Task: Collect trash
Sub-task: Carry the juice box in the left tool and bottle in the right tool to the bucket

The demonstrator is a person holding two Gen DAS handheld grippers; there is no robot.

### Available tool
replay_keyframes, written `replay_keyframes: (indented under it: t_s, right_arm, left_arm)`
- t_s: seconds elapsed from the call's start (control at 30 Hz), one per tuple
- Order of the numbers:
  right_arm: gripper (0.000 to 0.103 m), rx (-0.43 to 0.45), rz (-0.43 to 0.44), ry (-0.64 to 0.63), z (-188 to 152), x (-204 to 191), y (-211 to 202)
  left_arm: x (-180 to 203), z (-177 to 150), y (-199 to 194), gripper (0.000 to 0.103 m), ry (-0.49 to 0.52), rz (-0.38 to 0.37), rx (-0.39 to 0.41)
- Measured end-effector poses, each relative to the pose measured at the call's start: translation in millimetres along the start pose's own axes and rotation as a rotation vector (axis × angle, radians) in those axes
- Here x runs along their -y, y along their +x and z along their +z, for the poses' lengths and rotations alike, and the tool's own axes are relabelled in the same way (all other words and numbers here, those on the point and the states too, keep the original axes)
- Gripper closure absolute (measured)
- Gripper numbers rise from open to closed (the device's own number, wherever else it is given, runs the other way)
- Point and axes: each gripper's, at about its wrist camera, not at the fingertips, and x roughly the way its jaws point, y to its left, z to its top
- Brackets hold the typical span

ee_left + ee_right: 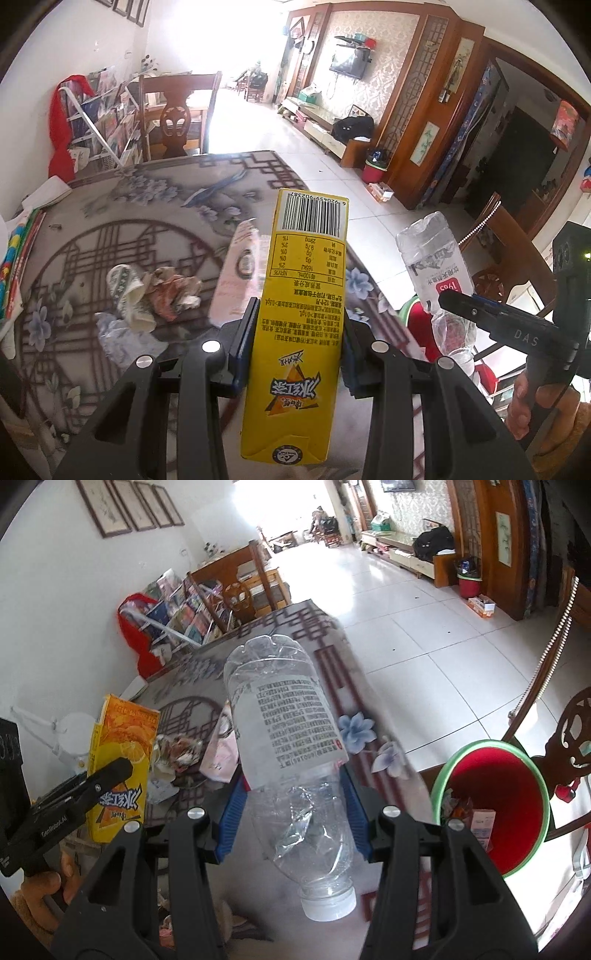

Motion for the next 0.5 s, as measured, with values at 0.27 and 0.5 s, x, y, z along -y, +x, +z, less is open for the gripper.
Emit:
replay_keyframes:
  t_s: [0.27,0.5]
  right_arm:
    - [0.054,0.013,-0.018,0.049,3.3,38.0,-6.2]
    - [0.054,0.033,-0.062,0.102,1.7,73.4,-19.7]
  left_arm:
    - [53.5,21.8,19.7,0.067,0.045,-0.059,0.007]
    - [93.7,27.3,35.3,0.067,0.101,-0.100,-0.019]
